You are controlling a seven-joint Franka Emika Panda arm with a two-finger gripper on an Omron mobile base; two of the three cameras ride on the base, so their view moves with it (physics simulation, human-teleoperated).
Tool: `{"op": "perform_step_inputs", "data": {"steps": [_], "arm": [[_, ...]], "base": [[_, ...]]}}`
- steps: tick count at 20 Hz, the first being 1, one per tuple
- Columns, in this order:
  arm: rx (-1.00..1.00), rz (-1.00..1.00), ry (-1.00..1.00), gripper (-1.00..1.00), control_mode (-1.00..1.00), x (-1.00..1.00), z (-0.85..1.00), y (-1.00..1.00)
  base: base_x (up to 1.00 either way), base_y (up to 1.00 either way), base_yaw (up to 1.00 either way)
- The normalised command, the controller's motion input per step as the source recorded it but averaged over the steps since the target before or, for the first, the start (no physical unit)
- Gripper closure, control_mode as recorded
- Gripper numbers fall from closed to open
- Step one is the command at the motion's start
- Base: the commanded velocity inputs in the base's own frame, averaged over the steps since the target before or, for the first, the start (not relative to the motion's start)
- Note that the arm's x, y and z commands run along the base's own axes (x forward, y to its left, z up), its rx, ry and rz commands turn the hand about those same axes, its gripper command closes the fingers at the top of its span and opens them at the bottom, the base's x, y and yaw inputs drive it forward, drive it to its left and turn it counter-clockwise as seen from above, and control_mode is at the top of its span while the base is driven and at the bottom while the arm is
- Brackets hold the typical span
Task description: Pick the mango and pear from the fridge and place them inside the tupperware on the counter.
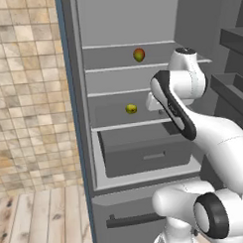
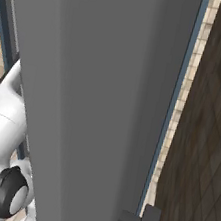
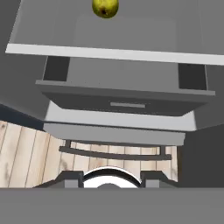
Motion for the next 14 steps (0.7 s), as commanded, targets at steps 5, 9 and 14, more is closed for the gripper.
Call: {"op": "perform_step_inputs", "data": {"steps": [5, 9, 14], "arm": [[0.0, -0.01, -0.1, -1.0, -1.0, -0.08, 0.0, 0.0], [0.0, 0.0, -0.23, -1.0, -1.0, -0.1, 0.04, 0.02], [-0.03, 0.0, -0.2, -1.0, -1.0, -0.04, 0.15, 0.18]], "base": [[0.0, 0.0, 0.0], [0.0, 0.0, 0.0], [0.0, 0.0, 0.0]]}}
